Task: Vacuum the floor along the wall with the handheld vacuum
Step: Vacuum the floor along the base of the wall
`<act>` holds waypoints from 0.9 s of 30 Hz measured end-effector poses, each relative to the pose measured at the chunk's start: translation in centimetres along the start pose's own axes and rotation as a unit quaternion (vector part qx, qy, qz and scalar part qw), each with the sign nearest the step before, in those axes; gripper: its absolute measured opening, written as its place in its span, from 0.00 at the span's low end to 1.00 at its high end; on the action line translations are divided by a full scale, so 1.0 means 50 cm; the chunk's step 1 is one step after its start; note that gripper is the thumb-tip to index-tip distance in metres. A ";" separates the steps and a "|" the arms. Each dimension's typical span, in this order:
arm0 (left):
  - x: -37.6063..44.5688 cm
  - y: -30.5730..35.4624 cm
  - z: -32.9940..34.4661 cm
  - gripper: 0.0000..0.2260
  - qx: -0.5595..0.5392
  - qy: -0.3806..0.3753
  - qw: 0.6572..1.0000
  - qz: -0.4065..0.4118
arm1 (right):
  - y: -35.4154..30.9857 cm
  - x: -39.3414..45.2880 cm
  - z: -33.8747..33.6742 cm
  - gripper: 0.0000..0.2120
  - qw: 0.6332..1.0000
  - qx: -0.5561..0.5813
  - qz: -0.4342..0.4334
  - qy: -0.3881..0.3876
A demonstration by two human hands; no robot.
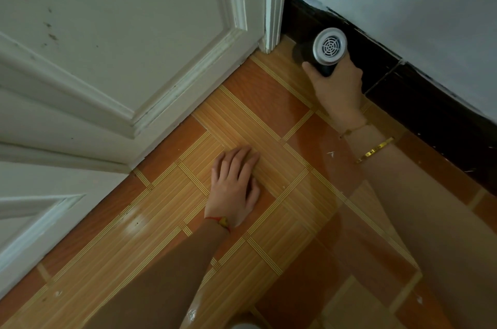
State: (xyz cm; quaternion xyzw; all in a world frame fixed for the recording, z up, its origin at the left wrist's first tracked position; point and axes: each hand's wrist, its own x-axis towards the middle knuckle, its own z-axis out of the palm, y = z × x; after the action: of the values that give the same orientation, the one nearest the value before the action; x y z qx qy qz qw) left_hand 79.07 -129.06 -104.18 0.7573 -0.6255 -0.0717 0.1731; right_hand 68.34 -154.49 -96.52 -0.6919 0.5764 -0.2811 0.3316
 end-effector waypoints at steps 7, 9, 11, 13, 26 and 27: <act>0.000 -0.002 0.001 0.21 0.003 0.003 1.000 0.004 | -0.008 -0.002 0.001 0.34 1.000 0.008 -0.001 -0.025; 0.000 -0.002 0.001 0.21 0.003 0.003 1.000 0.004 | 0.001 -0.007 -0.015 0.34 1.000 0.002 0.011 -0.018; 0.000 -0.002 0.002 0.21 0.003 0.002 1.000 0.003 | 0.020 -0.019 -0.040 0.35 1.000 -0.004 0.020 -0.010; -0.001 -0.002 0.002 0.21 0.000 0.003 1.000 0.003 | 0.039 -0.038 -0.072 0.35 0.999 -0.013 0.033 -0.005; -0.006 0.003 -0.003 0.21 0.002 -0.004 1.000 0.001 | 0.109 -0.170 -0.213 0.32 0.994 -0.047 0.092 0.028; -0.006 0.004 -0.003 0.21 0.002 -0.003 1.000 0.002 | 0.106 -0.178 -0.219 0.31 0.995 -0.043 0.091 0.016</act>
State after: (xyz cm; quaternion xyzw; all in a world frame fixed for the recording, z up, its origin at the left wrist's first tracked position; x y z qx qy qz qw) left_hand 78.87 -128.76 -104.01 0.7565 -0.6275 -0.0723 0.1696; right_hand 55.11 -147.83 -93.92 -0.6453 0.6540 -0.2357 0.3167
